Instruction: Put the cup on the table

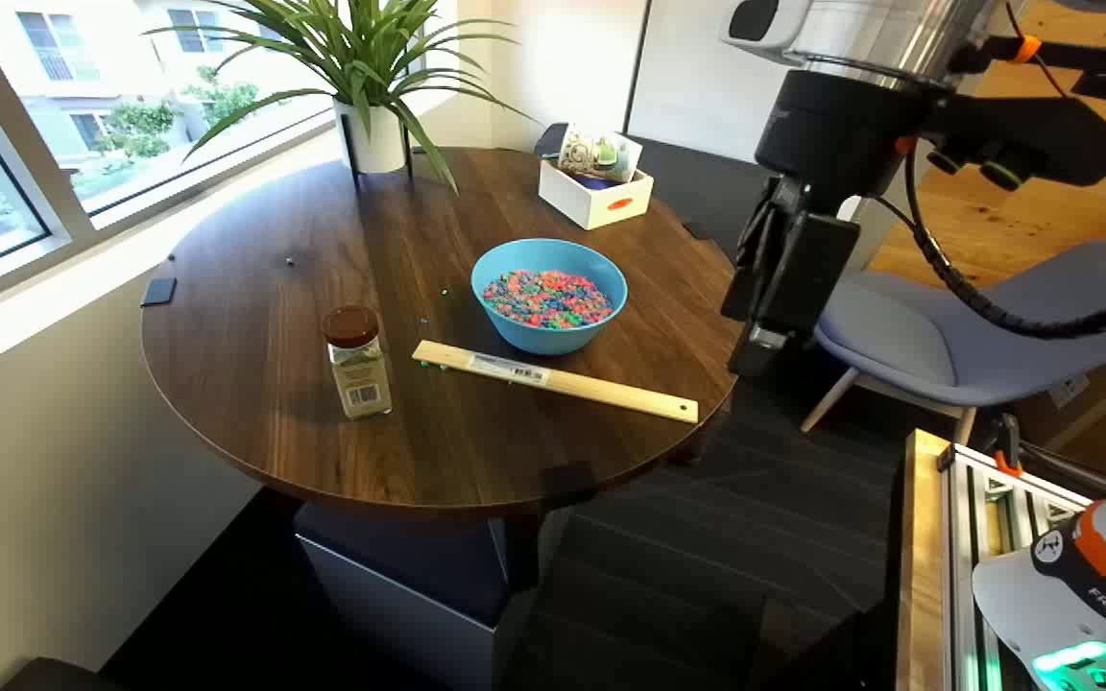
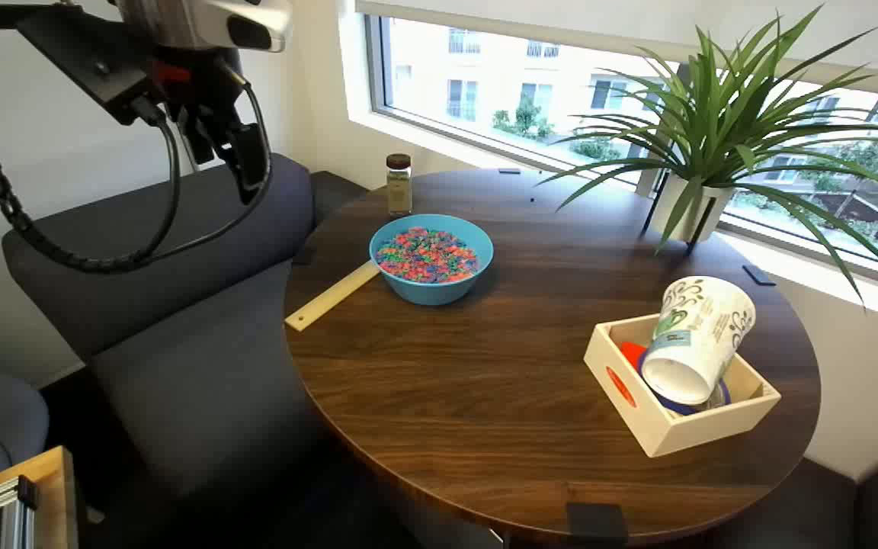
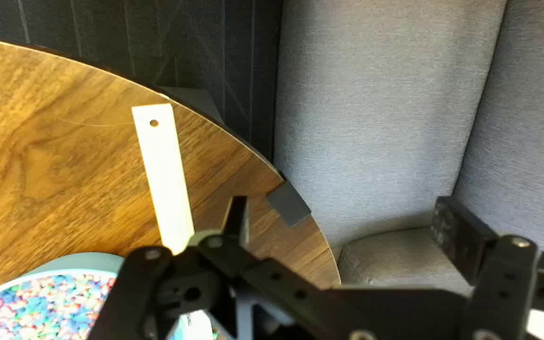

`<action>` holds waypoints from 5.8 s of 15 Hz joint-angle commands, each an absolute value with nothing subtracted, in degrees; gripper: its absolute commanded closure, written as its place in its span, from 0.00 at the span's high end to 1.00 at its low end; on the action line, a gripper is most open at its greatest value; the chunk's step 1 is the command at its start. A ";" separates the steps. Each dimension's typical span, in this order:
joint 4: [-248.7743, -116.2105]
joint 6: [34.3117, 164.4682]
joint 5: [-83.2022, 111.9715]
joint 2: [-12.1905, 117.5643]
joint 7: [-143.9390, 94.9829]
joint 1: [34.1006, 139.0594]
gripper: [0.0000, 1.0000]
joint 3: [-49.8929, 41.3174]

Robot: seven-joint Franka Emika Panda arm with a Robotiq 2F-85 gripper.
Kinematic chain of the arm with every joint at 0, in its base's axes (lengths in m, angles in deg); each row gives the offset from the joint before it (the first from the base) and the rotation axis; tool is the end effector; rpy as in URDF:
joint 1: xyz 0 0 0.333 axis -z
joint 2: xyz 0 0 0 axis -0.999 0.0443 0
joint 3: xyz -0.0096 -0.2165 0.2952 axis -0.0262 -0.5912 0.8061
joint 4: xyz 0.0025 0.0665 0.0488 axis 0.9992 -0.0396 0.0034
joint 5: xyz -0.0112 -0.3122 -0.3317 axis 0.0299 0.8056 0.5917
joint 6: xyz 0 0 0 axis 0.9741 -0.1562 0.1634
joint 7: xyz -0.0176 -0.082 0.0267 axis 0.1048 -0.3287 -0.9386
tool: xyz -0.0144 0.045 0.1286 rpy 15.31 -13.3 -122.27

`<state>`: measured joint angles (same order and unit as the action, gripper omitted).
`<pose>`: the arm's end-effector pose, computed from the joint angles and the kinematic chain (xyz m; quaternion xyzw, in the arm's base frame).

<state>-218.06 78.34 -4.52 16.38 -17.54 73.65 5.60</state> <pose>0.4673 0.1977 0.5175 -0.9828 -0.1390 -0.0294 0.1181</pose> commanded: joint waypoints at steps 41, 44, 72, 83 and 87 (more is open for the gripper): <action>-143.81 40.44 36.64 66.74 -52.79 86.35 1.00 -6.51; -150.64 43.53 35.83 62.66 -54.10 87.01 1.00 -5.52; -122.01 51.03 36.40 88.57 -83.90 87.43 1.00 -9.16; -120.58 53.32 38.14 93.34 -86.39 87.72 1.00 -11.47; -120.24 49.87 38.59 93.61 -85.28 87.32 0.66 -12.54</action>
<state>-122.72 53.13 37.85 92.22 -85.94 87.85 -11.60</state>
